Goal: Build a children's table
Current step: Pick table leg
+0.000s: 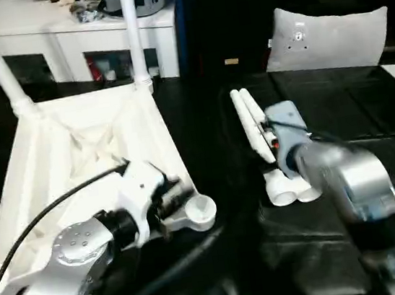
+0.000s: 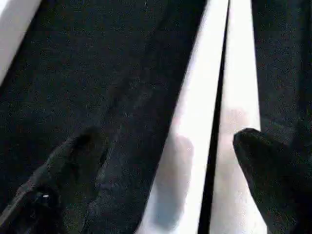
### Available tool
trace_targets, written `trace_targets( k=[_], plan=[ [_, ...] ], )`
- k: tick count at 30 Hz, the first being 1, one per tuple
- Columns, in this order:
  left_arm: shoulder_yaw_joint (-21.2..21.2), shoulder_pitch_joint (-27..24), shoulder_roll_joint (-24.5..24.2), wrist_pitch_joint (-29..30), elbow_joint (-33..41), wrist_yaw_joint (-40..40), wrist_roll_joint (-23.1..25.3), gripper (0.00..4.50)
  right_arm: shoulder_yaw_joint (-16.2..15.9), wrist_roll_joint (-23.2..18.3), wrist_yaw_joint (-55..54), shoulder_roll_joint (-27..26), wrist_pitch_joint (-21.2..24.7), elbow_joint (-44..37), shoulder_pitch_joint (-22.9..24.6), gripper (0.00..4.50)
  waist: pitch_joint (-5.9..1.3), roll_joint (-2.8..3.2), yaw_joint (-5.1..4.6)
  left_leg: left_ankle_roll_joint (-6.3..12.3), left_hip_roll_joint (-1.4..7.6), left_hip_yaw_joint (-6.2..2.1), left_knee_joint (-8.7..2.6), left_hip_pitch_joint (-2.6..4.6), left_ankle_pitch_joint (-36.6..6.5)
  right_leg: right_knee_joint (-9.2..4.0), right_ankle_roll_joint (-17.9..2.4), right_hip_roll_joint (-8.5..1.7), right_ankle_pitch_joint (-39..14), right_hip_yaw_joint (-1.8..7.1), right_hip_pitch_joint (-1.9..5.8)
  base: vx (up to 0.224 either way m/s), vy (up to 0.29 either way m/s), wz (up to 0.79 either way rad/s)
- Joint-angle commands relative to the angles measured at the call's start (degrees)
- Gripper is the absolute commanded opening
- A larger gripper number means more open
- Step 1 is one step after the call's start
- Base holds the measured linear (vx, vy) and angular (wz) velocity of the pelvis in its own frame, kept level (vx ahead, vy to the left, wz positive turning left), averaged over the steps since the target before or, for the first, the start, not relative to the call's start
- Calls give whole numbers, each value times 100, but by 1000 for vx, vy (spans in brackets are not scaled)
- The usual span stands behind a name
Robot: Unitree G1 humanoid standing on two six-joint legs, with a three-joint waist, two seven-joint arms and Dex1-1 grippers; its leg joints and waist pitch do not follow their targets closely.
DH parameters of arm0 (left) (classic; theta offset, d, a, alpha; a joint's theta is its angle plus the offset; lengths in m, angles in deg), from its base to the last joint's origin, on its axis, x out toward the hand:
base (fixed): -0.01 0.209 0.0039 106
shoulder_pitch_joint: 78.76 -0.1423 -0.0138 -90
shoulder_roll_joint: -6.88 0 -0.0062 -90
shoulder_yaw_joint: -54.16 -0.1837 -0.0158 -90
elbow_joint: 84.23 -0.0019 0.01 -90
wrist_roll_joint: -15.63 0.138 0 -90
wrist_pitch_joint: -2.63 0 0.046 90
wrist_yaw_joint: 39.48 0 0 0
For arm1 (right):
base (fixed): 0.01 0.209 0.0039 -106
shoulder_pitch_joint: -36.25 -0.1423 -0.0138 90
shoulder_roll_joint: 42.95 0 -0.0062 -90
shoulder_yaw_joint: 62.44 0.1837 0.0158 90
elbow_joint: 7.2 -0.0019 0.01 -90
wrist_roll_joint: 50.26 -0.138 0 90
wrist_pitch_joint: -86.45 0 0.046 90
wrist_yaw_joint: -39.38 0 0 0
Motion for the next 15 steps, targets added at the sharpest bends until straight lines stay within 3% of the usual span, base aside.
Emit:
trace_targets(
  k=[1, 2, 5, 10, 12, 15],
  plan=[
    [-71, 106, -75, 193, 189, -144, -155, 164, 114, -59, 47, -5, 131, 331, -131, 450, -208, 47, -5, -419, 232, -27, -474, 46, -1628, -588, -945, -412, -1483, 280, 46, 0, 0, 0],
    [-88, 113, -111, 220, 216, -193, -173, 164, 118, -87, 86, -6, 175, 421, -175, 450, -210, 21, 5, -401, 237, -15, -474, 33, -1557, -593, -937, -413, -1451, 286, 55, 0, 0, 0],
    [-134, 115, -191, 285, 265, -260, -198, 164, -1, -55, 191, 64, 208, 815, -345, 450, -247, 17, 34, -353, 240, 18, -454, 7, -1162, -554, -976, -410, -1002, 288, 84, 0, 0, 0],
    [-184, 128, -299, 366, 326, -260, -299, 164, -49, 1, 250, 60, 199, 1286, -481, 450, -340, 1, 112, -197, 247, 98, -392, -66, -16, -404, -1160, -367, 820, 270, 152, 0, 0, 0],
    [-206, 133, -365, 395, 363, -273, -322, 164, 18, 32, 179, 17, 169, 1510, -508, 450, -327, -3, 119, -185, 252, 114, -396, -61, -74, -408, -1212, -373, 824, 269, 145, 0, 0, 0],
    [-216, 128, -382, 423, 392, -291, -320, 164, 69, -56, 274, -14, 178, 1616, -492, 450, -297, 4, 138, -261, 272, 125, -418, -36, -411, -443, -1179, -381, 335, 275, 124, 0, 0, 0]
  ],
)
